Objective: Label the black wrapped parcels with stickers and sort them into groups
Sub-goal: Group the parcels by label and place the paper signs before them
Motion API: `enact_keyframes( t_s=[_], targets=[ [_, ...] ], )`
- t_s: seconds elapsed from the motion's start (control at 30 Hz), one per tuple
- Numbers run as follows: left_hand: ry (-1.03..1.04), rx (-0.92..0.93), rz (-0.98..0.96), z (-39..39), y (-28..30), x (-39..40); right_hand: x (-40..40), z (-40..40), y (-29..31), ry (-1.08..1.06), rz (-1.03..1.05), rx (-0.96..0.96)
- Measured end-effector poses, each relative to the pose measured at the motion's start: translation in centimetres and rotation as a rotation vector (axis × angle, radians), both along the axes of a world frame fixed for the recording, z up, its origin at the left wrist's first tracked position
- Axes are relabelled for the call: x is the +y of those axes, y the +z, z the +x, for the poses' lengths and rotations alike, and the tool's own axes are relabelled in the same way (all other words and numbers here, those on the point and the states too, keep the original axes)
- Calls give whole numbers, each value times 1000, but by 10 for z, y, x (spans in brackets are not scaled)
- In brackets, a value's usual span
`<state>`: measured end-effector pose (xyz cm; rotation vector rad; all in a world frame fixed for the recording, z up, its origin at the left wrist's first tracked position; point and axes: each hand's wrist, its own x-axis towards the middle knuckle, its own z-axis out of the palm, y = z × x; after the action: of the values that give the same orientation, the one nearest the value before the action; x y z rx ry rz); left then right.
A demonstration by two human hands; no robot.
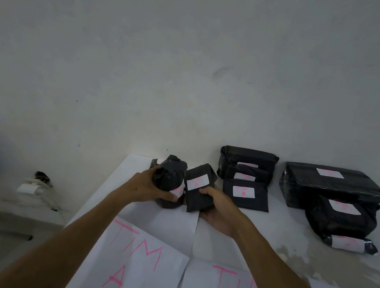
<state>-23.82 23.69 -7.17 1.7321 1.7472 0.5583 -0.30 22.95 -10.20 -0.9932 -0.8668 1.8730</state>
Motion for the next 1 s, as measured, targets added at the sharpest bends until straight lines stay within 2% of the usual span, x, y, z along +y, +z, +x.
enact_keyframes(
  t_s=[0.13, 0.23, 0.33, 0.47, 0.6, 0.77, 1.0],
  targets=[
    [-31, -97, -50, -14, 9, -11, -5, -1, 5, 55, 31, -28],
    [-36, -233, -40, -14, 16, -14, -3, -5, 13, -18, 105, -66],
    [-15, -349, -13, -9, 22, -11, 3, -4, 19, -107, 114, 37],
    [-36, -450, -17, 0, 28, -5, 7, 4, 24, -90, 72, 186],
    [-37, -559, -55, 11, 26, -2, 9, 10, 24, -7, 96, 118],
    [-15, -641, -79, 13, 17, 5, 15, 17, 16, -47, 92, 115],
    [-85, -774, -128, 24, 16, 12, 23, 17, 12, -44, 120, 67]
  ],
)
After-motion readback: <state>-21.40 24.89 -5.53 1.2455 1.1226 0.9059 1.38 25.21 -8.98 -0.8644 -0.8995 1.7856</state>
